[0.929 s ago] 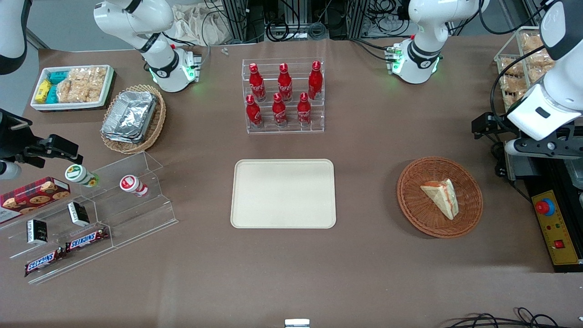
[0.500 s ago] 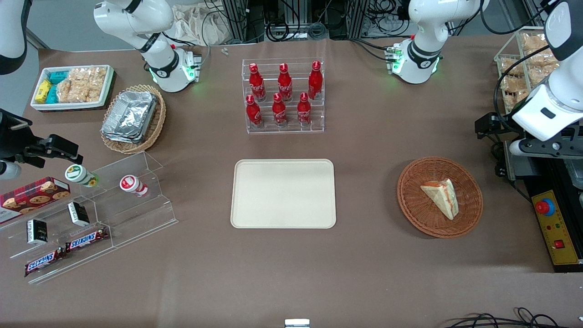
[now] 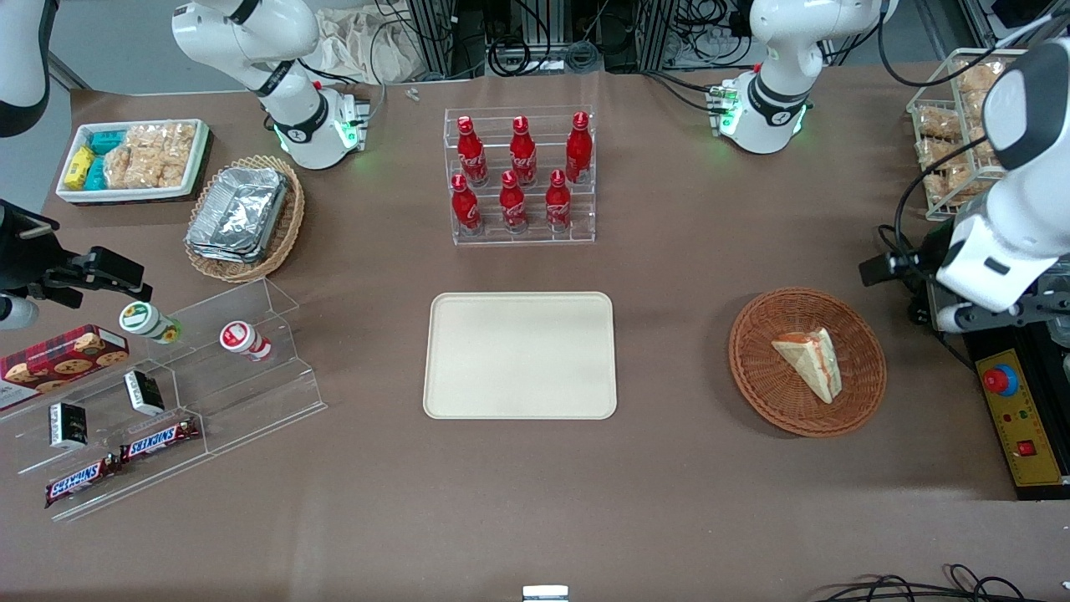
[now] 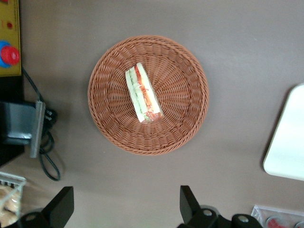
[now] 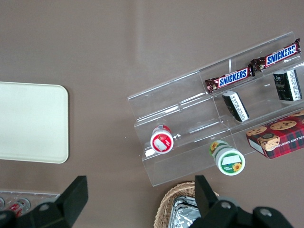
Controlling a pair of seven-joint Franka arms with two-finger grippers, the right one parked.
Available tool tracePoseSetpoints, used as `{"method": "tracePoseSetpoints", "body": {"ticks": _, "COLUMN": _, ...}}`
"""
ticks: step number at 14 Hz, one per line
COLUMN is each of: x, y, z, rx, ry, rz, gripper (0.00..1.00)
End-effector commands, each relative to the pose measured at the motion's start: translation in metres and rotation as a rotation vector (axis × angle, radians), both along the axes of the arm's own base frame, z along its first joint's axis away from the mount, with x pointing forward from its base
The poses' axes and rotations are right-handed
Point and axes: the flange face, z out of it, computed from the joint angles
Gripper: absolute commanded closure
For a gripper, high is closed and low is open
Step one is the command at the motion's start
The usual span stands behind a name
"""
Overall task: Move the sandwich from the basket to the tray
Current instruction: 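Move the left gripper over the wicker basket above the wrapped sandwich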
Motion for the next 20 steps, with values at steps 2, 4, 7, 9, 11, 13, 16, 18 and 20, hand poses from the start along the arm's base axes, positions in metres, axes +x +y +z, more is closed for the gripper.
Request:
{"method": "tracePoseSetpoints", "body": {"ticks": 2, "x": 0.015, "y": 0.004, "z": -0.057, "rx": 0.03, "ry": -0.003, "rz": 0.195, "gripper": 0.0}}
{"method": "tracePoseSetpoints", "body": {"ticks": 4, "x": 0.027, "y": 0.006, "z": -0.092, "rx": 0.029, "ry": 0.016, "rz": 0.275, "gripper": 0.0}}
{"method": "tracePoseSetpoints", "body": {"ticks": 7, "x": 0.04, "y": 0.012, "z": -0.146, "rx": 0.092, "ry": 0.035, "rz": 0.323, "gripper": 0.0}}
{"method": "tracePoseSetpoints", "body": {"ticks": 9, "x": 0.049, "y": 0.01, "z": -0.172, "rx": 0.091, "ry": 0.021, "rz": 0.365, "gripper": 0.0}}
{"method": "tracePoseSetpoints", "body": {"ticks": 11, "x": 0.054, "y": 0.009, "z": -0.192, "rx": 0.111, "ry": 0.007, "rz": 0.386, "gripper": 0.0}}
{"method": "tracePoseSetpoints", "body": {"ticks": 13, "x": 0.057, "y": 0.005, "z": -0.204, "rx": 0.104, "ry": -0.004, "rz": 0.395, "gripper": 0.0}}
{"method": "tracePoseSetpoints", "body": {"ticks": 16, "x": 0.057, "y": 0.004, "z": -0.21, "rx": 0.1, "ry": -0.006, "rz": 0.394, "gripper": 0.0}}
{"method": "tracePoseSetpoints", "body": {"ticks": 18, "x": 0.054, "y": 0.003, "z": -0.223, "rx": 0.098, "ry": 0.006, "rz": 0.39, "gripper": 0.0}}
{"method": "tracePoseSetpoints", "body": {"ticks": 20, "x": 0.042, "y": 0.001, "z": -0.243, "rx": 0.092, "ry": 0.007, "rz": 0.383, "gripper": 0.0}}
